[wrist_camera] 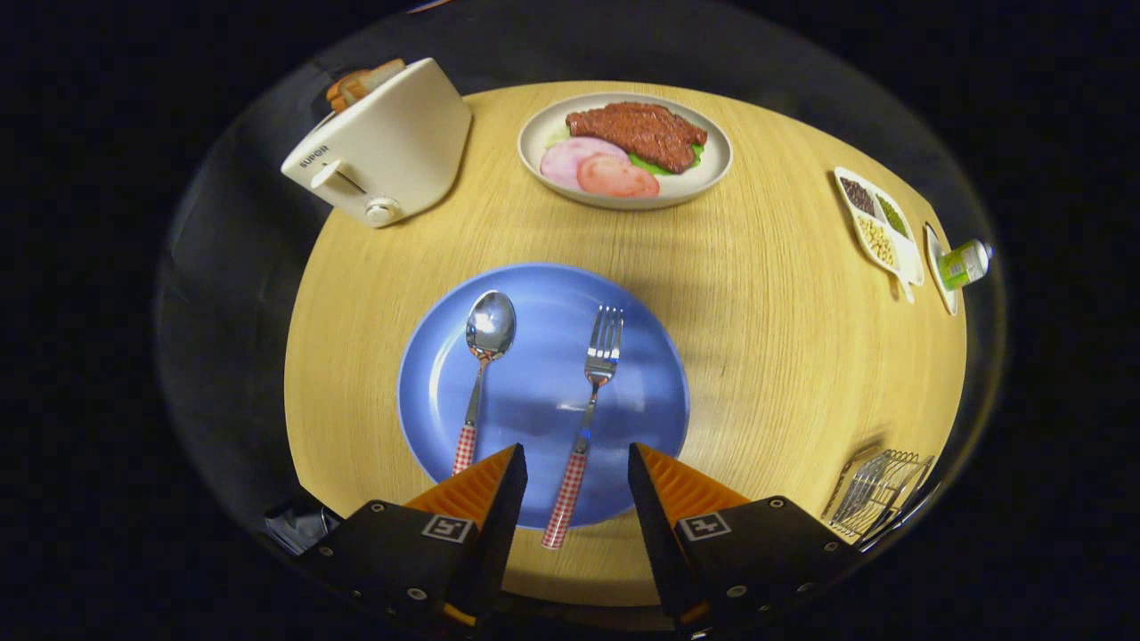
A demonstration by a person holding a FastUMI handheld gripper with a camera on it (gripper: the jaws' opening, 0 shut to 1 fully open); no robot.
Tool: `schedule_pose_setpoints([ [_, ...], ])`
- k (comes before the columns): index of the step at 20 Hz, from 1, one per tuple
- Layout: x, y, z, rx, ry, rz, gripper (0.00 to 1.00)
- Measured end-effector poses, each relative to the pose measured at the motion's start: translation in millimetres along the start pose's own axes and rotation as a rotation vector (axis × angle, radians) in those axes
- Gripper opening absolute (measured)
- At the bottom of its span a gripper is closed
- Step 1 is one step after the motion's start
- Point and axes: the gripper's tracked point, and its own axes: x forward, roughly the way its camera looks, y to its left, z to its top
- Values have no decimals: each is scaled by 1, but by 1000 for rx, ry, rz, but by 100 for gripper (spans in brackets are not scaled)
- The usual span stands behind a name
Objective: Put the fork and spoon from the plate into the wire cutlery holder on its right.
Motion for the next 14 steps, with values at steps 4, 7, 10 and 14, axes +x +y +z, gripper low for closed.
schedule_pose_setpoints([
  [4,17,-3,-6,17,50,-34,52],
  [7,24,0,-9,52,70,-42,44],
  [10,31,-4,-11,66,66,-82,33],
  [14,32,-6,-10,49,41,-128,25],
])
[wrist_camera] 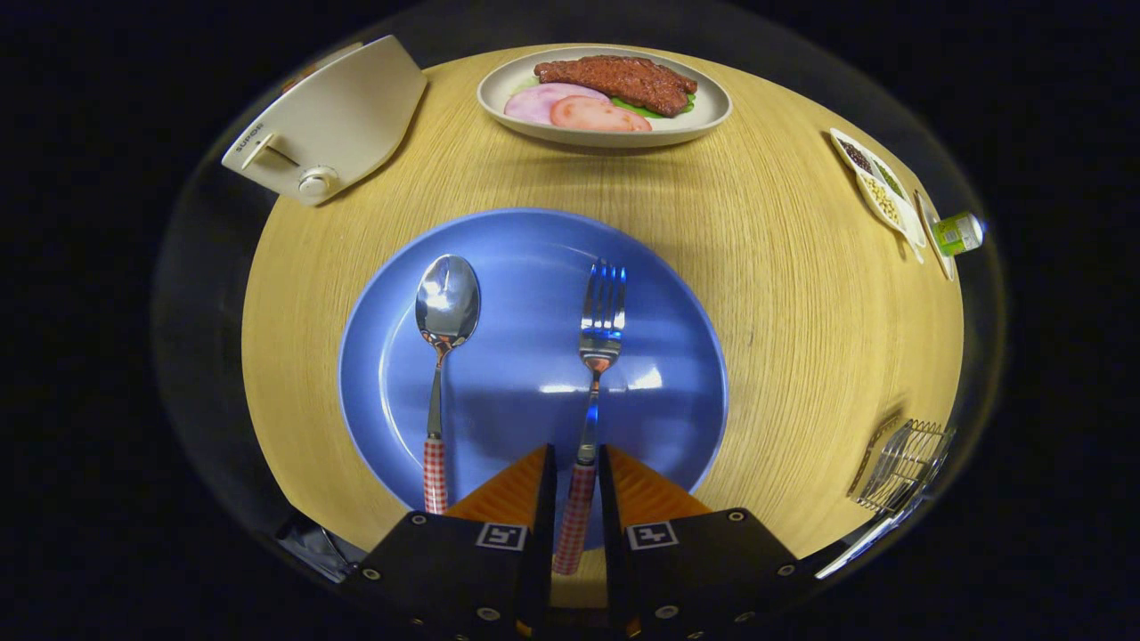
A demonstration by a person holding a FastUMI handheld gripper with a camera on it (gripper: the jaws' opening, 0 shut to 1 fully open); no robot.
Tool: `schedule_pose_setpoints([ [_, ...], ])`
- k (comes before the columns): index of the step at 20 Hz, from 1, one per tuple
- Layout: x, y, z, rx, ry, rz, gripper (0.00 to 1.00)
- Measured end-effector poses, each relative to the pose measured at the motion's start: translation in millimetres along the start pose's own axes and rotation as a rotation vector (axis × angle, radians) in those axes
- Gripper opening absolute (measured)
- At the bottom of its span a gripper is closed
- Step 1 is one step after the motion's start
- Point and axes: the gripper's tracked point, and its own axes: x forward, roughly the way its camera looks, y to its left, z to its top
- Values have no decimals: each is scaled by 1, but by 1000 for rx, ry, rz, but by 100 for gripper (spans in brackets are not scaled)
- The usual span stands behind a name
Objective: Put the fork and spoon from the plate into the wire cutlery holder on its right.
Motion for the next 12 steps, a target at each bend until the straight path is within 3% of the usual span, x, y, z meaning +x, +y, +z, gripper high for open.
schedule_pose_setpoints([
  [5,-2,-5,0,24,3,6,8],
  [12,-38,-15,10,14,-104,46,7],
])
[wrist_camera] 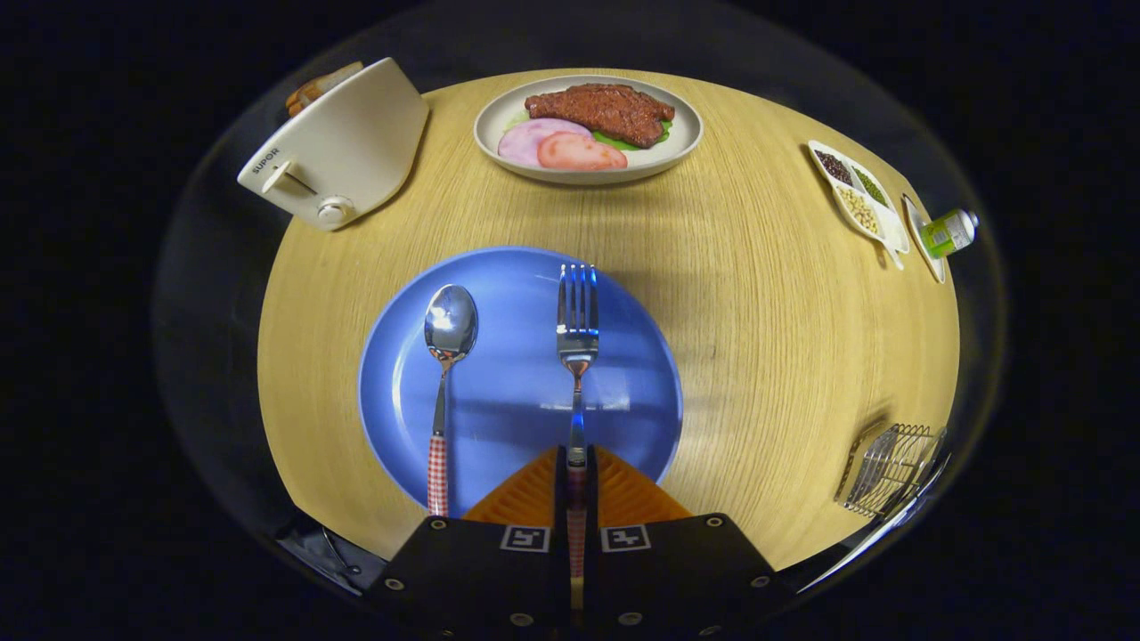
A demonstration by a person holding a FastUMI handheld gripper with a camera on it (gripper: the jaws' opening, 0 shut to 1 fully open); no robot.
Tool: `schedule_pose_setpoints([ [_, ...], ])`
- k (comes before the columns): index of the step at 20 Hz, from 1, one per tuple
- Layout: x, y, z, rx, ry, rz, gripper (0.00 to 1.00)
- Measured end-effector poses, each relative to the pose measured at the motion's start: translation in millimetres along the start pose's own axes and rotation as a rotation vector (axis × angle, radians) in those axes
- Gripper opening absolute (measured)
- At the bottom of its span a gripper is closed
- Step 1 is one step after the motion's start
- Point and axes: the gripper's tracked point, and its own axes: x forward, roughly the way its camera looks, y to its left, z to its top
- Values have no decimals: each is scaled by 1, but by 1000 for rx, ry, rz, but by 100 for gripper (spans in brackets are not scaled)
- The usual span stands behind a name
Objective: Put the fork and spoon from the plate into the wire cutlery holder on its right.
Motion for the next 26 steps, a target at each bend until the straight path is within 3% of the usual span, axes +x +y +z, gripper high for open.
schedule_pose_setpoints([
  [7,-68,-49,-6,71,-100,17,6],
  [17,-149,-204,-40,147,-207,-87,6],
  [26,-148,-275,-88,70,-71,-76,6],
])
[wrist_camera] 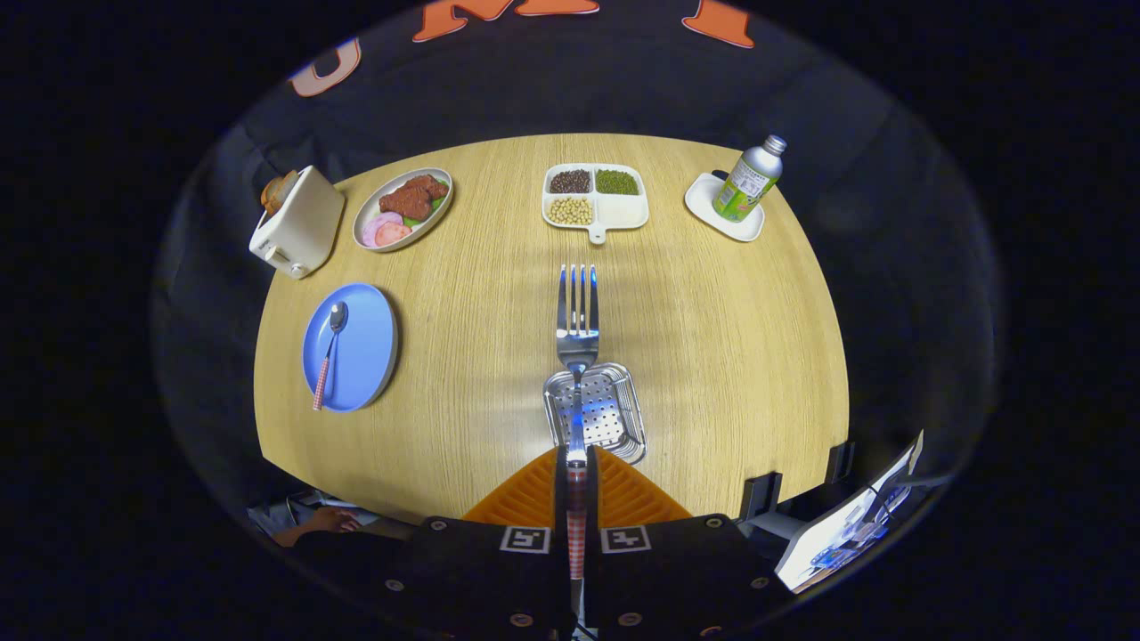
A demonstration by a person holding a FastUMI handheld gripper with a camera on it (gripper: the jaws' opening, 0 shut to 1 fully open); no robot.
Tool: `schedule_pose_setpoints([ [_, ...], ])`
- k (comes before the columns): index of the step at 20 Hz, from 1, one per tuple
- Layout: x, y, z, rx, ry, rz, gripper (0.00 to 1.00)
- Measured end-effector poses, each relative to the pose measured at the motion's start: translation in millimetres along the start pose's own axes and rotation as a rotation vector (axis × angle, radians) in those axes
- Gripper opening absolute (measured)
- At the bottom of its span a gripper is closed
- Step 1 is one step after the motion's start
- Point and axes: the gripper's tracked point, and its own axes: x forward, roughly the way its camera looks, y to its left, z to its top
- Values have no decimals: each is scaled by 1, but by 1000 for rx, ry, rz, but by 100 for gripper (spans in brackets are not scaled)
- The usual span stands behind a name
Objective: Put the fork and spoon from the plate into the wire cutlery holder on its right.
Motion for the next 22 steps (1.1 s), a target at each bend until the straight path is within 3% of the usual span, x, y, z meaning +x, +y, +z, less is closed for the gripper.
schedule_pose_setpoints([
  [9,23,-20,-48,-187,312,39,6],
  [22,30,-31,-51,-322,698,58,6],
])
